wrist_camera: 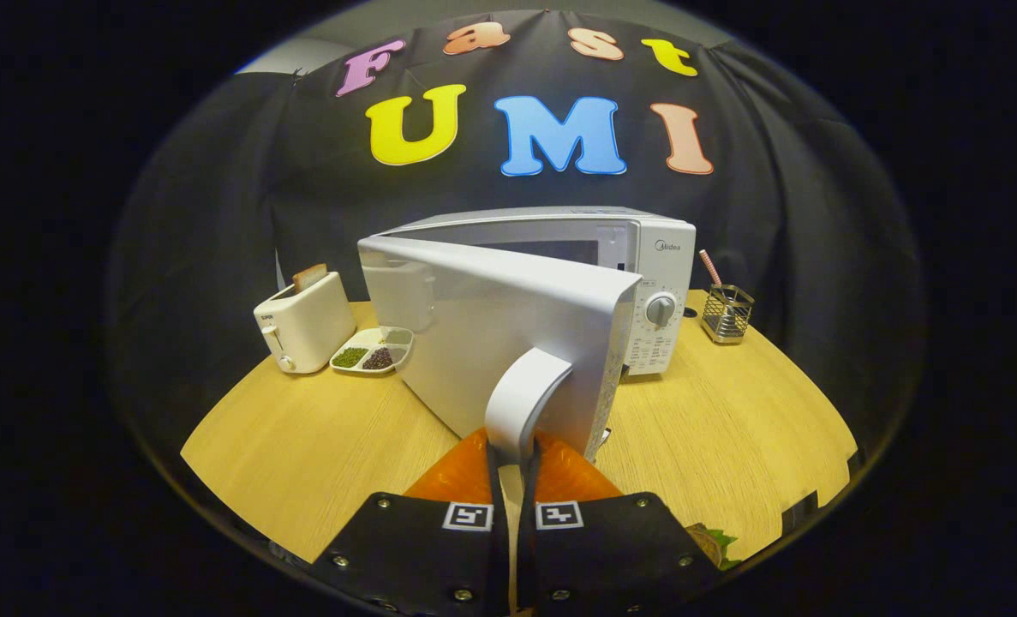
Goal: Open the microwave, put the food inside, and close the microwave door.
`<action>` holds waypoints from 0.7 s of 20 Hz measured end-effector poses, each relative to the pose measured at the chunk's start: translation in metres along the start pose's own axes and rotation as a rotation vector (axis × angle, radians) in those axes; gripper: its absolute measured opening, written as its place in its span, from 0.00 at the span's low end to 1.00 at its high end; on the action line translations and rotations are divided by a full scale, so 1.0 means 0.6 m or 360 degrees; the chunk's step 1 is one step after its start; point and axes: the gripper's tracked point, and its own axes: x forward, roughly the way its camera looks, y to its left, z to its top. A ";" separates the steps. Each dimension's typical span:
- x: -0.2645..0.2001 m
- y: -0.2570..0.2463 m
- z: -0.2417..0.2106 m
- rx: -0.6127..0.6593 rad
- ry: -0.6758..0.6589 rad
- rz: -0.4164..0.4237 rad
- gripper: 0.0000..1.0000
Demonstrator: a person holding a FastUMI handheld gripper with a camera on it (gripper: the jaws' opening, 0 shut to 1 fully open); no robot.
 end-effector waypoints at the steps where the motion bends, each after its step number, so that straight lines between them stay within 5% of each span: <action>1: -0.007 0.011 -0.005 0.0000 -0.0007 0.0002 0.04; 14: -0.068 0.187 -0.051 -0.0153 -0.0060 0.0228 0.06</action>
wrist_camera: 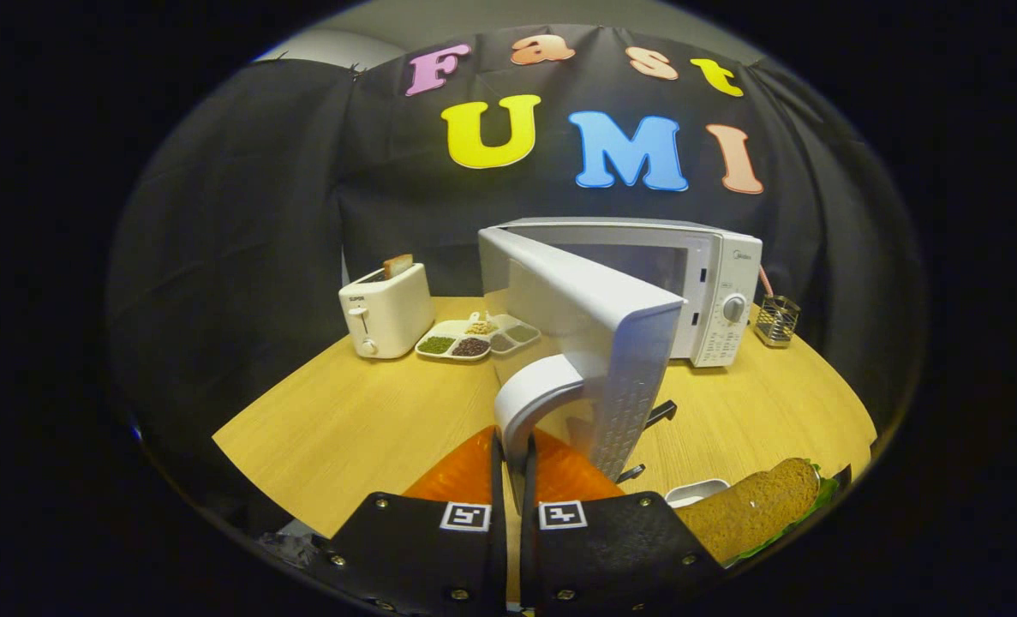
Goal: Open the microwave, put the food inside, and close the microwave door.
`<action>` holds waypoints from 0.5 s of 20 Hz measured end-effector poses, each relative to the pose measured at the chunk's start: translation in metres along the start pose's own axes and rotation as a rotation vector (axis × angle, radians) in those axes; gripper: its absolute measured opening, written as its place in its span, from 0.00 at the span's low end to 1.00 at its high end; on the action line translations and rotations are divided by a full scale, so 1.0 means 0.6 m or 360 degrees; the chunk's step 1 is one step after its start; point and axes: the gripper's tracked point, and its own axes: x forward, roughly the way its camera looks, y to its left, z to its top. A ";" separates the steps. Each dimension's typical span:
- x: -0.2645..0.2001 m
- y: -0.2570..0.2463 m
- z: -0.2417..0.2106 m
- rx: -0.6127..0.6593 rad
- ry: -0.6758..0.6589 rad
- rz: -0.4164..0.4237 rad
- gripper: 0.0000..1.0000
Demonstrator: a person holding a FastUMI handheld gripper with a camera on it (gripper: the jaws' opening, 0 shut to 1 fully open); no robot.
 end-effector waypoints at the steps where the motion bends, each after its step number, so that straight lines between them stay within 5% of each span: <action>1: -0.003 0.007 -0.001 -0.0037 0.0004 0.0003 0.07; 6: -0.034 0.047 -0.005 -0.0083 0.0041 0.0132 0.09; 10: -0.072 0.130 -0.005 0.0079 0.0067 0.0609 0.09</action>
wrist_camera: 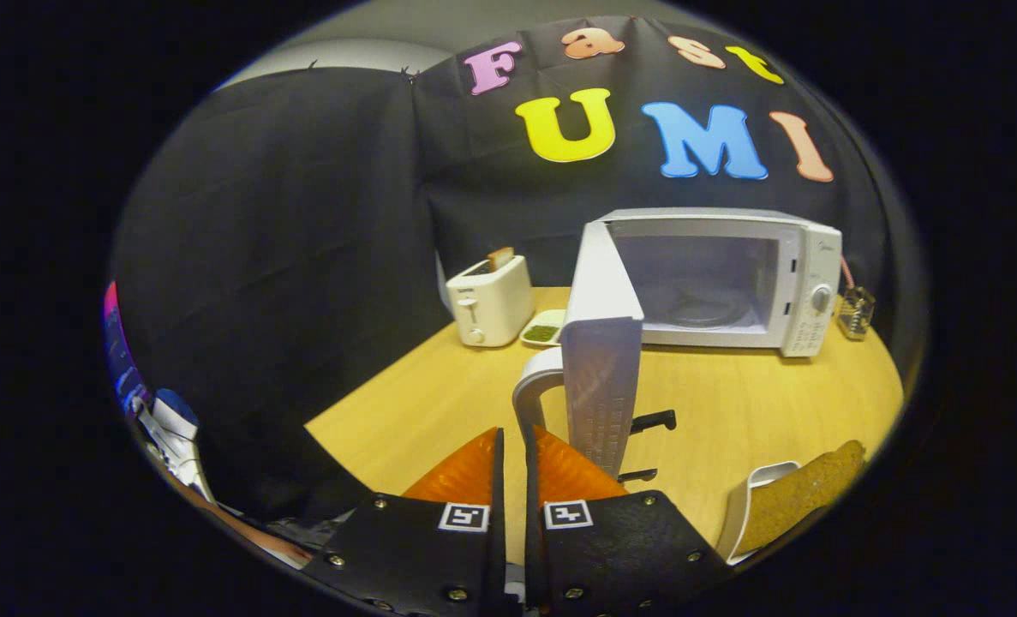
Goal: Open the microwave, put the food inside, and close the microwave door.
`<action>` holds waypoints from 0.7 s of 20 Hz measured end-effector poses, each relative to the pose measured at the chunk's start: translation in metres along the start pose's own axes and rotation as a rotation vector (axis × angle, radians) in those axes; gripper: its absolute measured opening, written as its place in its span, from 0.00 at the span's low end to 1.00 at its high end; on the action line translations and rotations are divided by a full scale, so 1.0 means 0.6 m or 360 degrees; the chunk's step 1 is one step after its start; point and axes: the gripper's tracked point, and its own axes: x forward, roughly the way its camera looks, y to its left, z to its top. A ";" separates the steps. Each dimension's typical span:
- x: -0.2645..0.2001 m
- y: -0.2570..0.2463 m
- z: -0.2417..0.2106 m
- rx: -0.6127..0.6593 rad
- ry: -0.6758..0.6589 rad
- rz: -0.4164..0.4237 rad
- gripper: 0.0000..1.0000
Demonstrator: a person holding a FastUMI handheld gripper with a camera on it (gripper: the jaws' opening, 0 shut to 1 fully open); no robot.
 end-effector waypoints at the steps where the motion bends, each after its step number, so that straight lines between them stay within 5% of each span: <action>1: -0.010 0.011 0.000 0.0013 0.0014 0.0073 0.11; 3: -0.030 0.024 0.019 0.0019 -0.0002 0.0194 0.46; 4: -0.040 0.026 0.029 0.0019 -0.0010 0.0250 0.76; 6: -0.065 0.017 0.052 -0.0005 -0.0034 0.0302 0.97; 14: -0.150 -0.110 0.133 -0.0015 -0.0158 0.0242 0.97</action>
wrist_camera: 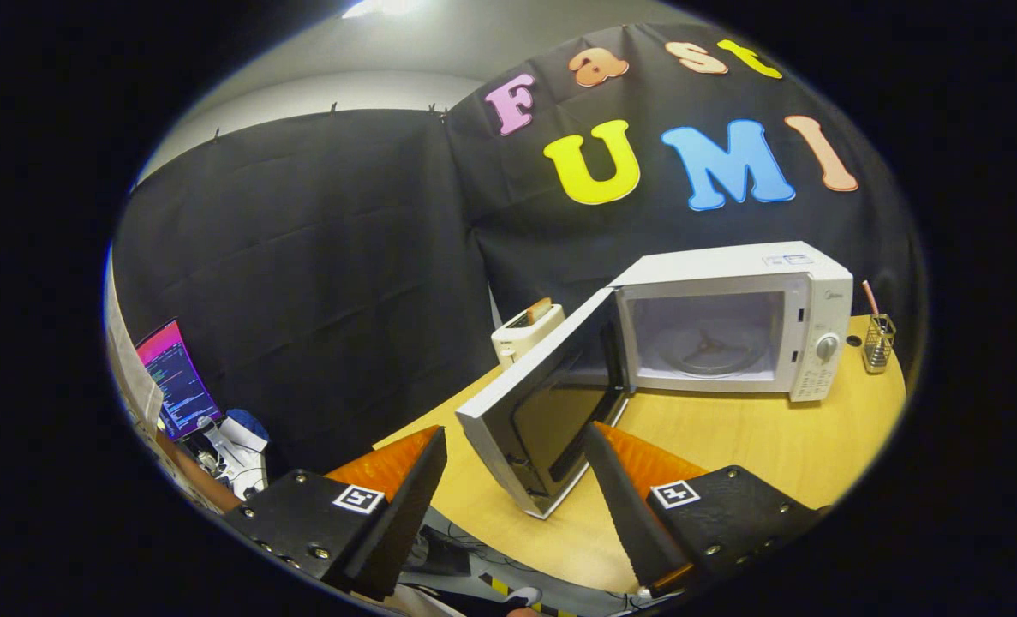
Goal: Open the microwave, put the food inside, and close the microwave door.
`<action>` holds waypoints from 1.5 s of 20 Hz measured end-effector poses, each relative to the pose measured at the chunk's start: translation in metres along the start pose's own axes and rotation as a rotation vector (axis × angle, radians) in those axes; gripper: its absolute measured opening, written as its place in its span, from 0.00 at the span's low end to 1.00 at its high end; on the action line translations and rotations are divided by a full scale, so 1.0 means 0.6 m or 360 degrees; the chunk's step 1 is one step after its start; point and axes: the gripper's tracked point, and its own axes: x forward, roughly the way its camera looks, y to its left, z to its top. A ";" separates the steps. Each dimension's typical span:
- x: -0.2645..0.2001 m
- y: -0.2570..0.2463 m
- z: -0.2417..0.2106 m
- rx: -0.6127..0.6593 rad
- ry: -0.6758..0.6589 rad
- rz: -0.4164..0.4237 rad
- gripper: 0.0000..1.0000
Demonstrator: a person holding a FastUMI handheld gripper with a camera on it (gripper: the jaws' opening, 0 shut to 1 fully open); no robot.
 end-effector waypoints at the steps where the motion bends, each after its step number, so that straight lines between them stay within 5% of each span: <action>1: -0.010 -0.020 0.000 0.0014 0.0004 -0.0020 0.97; 11: -0.093 -0.211 -0.040 0.0146 0.0107 -0.0249 0.98; 18: -0.126 -0.315 -0.133 0.0254 0.0283 -0.0396 0.98; 30: -0.118 -0.327 -0.251 0.0526 0.0539 -0.0364 0.96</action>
